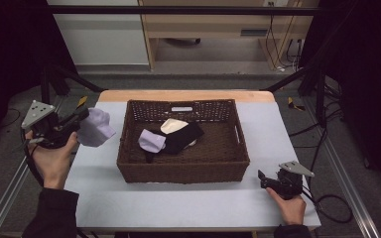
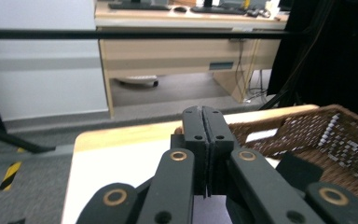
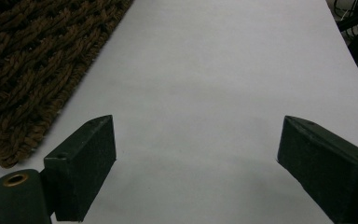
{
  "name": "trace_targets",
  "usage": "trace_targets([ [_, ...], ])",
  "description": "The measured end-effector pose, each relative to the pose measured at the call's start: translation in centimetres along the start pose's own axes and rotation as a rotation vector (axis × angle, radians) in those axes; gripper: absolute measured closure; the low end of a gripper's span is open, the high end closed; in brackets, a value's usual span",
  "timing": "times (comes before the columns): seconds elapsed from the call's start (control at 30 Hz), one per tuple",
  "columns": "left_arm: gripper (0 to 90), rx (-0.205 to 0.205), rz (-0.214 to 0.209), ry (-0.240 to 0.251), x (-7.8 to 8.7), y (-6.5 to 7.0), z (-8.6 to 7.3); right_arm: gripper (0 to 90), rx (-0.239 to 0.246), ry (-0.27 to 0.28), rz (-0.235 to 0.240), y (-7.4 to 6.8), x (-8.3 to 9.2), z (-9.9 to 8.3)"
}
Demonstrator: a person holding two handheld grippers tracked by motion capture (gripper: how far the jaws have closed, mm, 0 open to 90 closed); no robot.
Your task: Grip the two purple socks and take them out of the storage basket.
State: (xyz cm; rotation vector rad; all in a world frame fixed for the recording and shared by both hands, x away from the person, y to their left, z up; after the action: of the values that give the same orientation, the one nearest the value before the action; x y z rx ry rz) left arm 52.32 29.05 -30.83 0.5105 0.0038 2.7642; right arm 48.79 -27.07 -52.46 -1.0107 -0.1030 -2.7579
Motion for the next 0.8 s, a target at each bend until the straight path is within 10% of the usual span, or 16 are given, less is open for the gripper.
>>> trace_targets([
  [0.8,88.6,0.077,0.075,-0.19,-3.0,-3.6,-10.8,11.8,0.002,-0.003,0.001,0.0,0.0,0.0],
])
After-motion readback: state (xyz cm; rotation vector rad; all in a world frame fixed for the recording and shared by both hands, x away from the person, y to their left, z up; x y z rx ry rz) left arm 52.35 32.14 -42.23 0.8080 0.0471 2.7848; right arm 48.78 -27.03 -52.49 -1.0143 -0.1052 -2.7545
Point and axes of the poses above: each handheld gripper's, and its own axes: x roughly backward along the jaws, z roughly out of its top, y roughly to its right, the point moved 7 cm from there along -x, roughly forward along the jaws, and after that the axes turned 6 degrees about -y, right-handed, at the moved point
